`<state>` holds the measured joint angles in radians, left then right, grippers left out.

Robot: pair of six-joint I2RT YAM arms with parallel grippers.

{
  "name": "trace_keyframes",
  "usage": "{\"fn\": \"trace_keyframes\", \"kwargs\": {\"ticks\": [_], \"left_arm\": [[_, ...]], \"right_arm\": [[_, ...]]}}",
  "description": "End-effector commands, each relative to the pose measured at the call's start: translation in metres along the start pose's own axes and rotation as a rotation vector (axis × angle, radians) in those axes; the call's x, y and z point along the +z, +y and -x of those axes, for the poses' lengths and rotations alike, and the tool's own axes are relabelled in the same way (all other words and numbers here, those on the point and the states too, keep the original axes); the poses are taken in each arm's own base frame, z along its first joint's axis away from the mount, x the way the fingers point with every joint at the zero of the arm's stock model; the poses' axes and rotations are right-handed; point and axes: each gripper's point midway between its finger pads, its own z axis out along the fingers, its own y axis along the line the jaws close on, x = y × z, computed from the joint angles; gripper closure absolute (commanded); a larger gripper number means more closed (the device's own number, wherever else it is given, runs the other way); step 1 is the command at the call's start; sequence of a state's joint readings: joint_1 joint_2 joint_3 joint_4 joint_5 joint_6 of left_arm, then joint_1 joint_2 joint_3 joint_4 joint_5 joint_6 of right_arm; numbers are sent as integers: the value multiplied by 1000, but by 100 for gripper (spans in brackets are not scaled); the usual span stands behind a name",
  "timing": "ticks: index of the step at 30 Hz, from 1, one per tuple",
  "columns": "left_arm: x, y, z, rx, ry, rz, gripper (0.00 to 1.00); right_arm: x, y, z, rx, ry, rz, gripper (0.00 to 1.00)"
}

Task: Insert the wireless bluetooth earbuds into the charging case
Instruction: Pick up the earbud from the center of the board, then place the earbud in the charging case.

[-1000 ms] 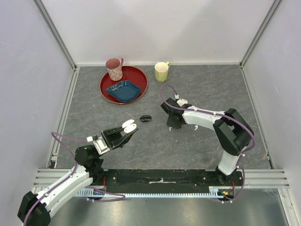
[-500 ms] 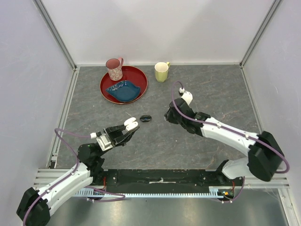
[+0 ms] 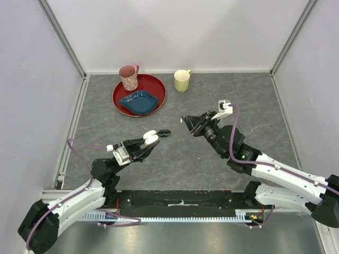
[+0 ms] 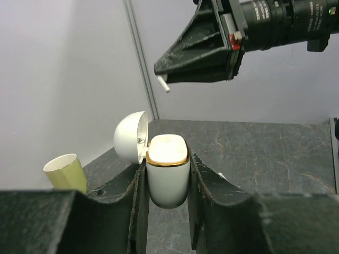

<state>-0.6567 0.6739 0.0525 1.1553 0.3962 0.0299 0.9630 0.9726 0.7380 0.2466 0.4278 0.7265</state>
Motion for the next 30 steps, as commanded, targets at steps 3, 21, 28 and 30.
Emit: {"fn": "trace_keyframes", "kwargs": {"ticks": [3, 21, 28, 30], "left_arm": [[4, -5, 14, -23, -70, -25, 98], [5, -1, 15, -46, -107, 3, 98], [5, 1, 23, -46, -136, 15, 98], [5, 1, 23, -49, -139, 14, 98]], "right_arm": [[-4, 65, 11, 60, -45, 279, 100], [-20, 124, -34, 51, -28, 474, 100], [-17, 122, -55, 15, -25, 453, 100], [-15, 120, -61, 6, -23, 437, 100]]}}
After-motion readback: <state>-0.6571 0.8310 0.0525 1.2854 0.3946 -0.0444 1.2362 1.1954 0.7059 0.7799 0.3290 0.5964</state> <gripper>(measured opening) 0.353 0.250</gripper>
